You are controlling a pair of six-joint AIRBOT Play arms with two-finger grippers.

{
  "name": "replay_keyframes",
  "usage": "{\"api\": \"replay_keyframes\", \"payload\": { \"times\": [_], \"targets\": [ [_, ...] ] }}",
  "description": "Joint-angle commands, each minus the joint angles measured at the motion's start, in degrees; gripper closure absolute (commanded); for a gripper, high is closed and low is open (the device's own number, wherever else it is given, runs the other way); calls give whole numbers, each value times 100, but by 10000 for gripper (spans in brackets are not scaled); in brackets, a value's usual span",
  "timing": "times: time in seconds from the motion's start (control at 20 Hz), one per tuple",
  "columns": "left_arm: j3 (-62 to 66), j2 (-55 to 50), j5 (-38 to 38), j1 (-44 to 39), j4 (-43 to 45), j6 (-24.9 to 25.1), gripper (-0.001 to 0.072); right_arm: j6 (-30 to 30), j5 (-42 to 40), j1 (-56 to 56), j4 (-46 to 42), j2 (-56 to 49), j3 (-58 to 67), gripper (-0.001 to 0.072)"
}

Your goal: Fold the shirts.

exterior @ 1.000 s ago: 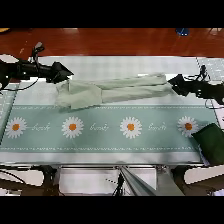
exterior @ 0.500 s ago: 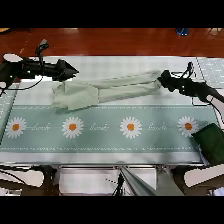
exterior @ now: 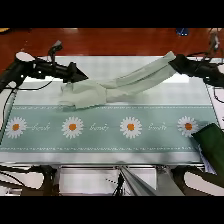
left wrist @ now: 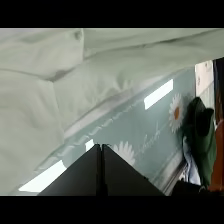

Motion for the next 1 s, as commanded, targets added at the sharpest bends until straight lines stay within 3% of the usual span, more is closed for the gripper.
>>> {"api": "replay_keyframes", "payload": {
  "times": [0.0,0.35,0.6,0.95],
  "targets": [
    [4,17,42,-754,-2,-35,689,1172,730,-4,-1768,1176,7,690],
    [2,31,990,-2288,-435,-164,689,2358,2197,-4,-3003,3084,7,690],
    [2,-184,1773,-3394,-496,-372,688,2715,2983,-4,-3158,4000,7,690],
    [2,-739,2264,-4463,-1060,-369,689,3084,3576,-4,-3427,4887,7,690]
  ]
}}
